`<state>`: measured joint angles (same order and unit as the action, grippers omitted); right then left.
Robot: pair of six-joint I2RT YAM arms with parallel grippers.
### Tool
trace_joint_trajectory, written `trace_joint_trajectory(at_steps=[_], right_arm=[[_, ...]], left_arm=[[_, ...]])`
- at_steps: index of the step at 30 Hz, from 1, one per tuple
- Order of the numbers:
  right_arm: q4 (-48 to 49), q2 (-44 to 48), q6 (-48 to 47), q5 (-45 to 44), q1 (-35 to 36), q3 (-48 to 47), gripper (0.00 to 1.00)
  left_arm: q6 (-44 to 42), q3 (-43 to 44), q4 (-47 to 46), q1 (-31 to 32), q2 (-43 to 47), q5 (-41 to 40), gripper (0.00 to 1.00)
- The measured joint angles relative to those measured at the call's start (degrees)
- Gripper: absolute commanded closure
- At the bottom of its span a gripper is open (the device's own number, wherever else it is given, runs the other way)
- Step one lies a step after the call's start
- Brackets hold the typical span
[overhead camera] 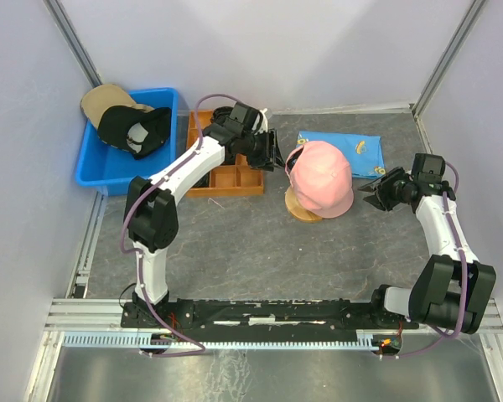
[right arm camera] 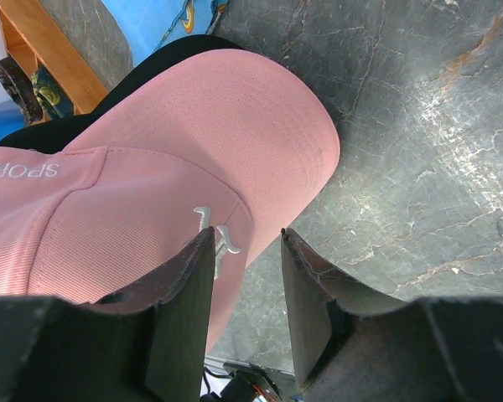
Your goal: Stack the hats
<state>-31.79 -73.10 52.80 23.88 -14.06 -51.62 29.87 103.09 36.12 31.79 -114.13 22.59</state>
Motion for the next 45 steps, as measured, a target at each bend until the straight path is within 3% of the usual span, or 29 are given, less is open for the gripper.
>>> trace_joint_trajectory(at_steps=[14,23,32,45], right_arm=[[-0.02,0.0,-0.17,0.74,-0.72,0.0,0.54],[-0.48,-0.04,-0.79,1.57,-0.74,0.0,0.5],[-1.84,-1.07,-1.7,1.77,-0.74,0.0,0.5],[-2.32,-2.75,-2.12,1.77,-0.98,-0.79,0.5]], left_arm=[[0.0,-0.17,-0.72,0.39,-0.44,0.02,0.48],[0.52,-9.01,-4.35,-2.54,7.17,1.77,0.42],[2.38,-9.01,-10.69,-3.06,7.96,6.21,0.33],[3.37,-4.37,-12.52,-1.77,4.83,7.96,0.32]])
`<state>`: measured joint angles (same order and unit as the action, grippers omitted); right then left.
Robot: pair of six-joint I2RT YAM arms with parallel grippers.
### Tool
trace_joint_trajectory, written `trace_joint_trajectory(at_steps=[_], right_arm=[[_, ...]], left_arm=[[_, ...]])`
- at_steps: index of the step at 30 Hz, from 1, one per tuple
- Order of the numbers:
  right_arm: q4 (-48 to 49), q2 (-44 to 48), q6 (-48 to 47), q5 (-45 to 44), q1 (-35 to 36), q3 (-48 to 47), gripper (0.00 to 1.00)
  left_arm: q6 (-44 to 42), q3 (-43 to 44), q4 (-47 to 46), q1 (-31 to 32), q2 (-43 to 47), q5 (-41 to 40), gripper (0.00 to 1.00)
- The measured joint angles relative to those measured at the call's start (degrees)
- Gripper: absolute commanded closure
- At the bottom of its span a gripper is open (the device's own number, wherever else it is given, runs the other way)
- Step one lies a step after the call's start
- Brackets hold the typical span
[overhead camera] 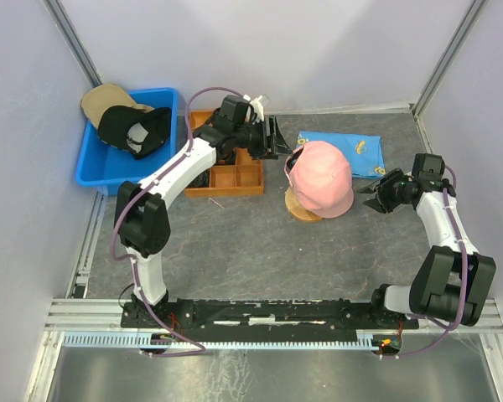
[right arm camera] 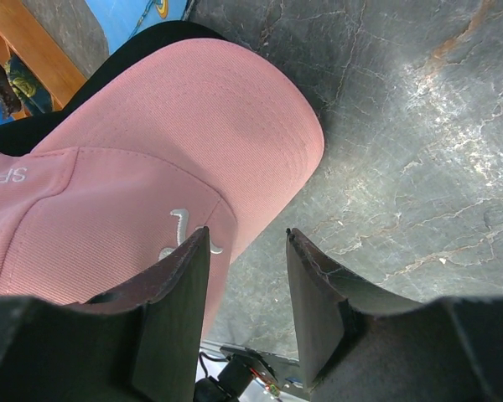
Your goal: Stack the hats
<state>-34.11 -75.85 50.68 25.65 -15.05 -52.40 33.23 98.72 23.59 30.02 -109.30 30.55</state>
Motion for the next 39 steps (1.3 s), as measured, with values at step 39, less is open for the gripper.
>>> trace_joint_trajectory(at_steps=[39], right_arm=[[0.22,-0.02,0.0,0.48,-1.2,0.0,0.5]], left_arm=[[-0.94,-0.68,3.65,4.57,-5.31,-9.29,0.46]])
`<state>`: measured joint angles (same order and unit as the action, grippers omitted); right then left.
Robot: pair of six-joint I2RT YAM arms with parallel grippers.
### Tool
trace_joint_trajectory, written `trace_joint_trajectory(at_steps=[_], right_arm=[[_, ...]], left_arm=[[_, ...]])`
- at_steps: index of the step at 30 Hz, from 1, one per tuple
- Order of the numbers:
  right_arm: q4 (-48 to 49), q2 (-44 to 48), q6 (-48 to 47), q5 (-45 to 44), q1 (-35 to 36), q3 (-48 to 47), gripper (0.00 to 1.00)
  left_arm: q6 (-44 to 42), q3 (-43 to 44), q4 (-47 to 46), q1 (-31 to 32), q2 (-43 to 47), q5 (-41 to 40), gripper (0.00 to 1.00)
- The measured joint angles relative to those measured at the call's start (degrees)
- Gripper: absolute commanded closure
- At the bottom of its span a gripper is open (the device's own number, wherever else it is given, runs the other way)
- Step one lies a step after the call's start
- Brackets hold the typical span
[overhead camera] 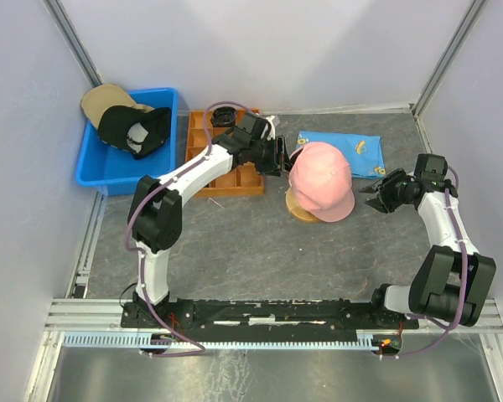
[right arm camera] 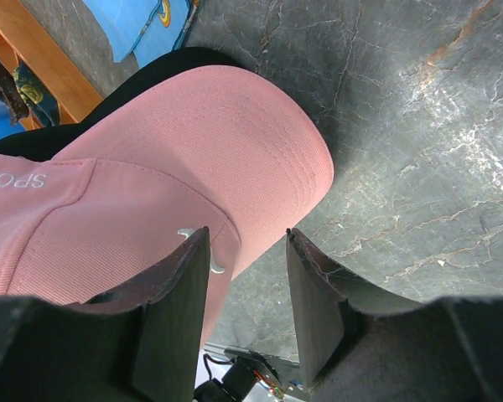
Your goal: Stack the hats
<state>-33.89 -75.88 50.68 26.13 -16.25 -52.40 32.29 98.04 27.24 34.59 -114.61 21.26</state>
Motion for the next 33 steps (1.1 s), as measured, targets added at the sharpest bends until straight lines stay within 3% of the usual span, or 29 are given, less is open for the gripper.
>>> trace_joint_trajectory(at_steps=[11,20,33], right_arm=[[-0.66,0.0,-1.57,1.29,-2.47,0.04,0.5],[-0.28,-0.74,-3.1,4.9,-5.14,1.6,0.47],[12.98,-4.28,-0.57,17.0,-9.05,9.51,0.38]], left_arm=[[0.02,0.0,-0.83,0.9,-3.3,-0.46,0.69],[0.02,-1.05,-2.05,0.94,-3.39,-0.72,0.73],[0.04,-6.56,-3.98,1.16,-3.1,-0.28,0.78]])
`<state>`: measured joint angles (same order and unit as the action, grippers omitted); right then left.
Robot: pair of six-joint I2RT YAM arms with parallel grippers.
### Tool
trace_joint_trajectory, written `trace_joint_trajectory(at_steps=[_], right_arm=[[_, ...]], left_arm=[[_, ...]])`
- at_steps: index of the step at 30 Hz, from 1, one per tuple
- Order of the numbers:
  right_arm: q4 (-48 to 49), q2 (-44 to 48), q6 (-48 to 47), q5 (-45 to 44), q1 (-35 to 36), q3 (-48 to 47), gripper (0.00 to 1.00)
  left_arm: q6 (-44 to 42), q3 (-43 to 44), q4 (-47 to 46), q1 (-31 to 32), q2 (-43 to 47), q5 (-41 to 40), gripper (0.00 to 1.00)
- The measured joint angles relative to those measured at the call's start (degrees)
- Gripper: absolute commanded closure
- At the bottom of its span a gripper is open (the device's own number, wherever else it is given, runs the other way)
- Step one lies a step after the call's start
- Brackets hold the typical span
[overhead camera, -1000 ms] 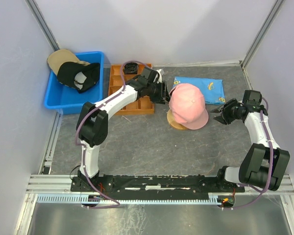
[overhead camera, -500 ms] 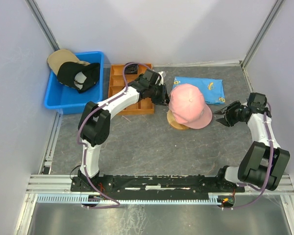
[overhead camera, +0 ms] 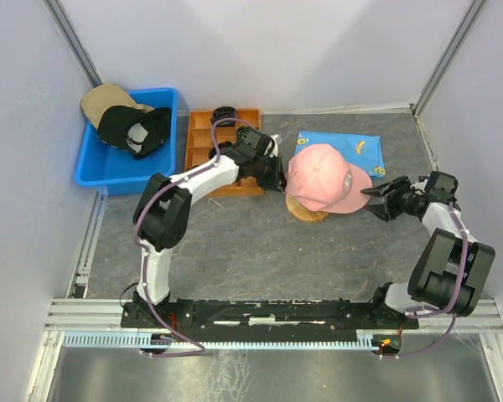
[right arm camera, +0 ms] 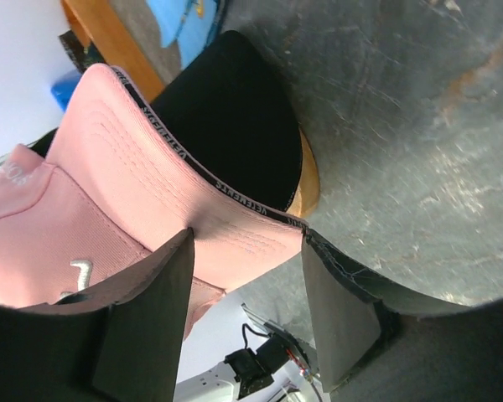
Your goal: Stack the hats
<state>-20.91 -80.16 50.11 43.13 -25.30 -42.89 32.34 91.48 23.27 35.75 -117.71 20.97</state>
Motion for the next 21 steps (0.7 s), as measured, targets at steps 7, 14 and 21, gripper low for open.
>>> trace_joint_trajectory(at_steps=[7,14,21], right_arm=[[7.78,-1.09,2.71,1.86,-0.52,1.14,0.38],[11.41,-3.43,4.66,1.77,-0.72,0.68,0.37],[10.62,-2.93,4.52,0.09,-0.74,-2.08,0.38]], left_arm=[[0.0,-3.3,-0.72,0.07,1.66,0.22,0.78],[0.0,-4.92,-0.68,0.07,2.49,0.22,0.78],[-0.07,-5.31,1.42,-0.11,3.5,-0.57,0.62]])
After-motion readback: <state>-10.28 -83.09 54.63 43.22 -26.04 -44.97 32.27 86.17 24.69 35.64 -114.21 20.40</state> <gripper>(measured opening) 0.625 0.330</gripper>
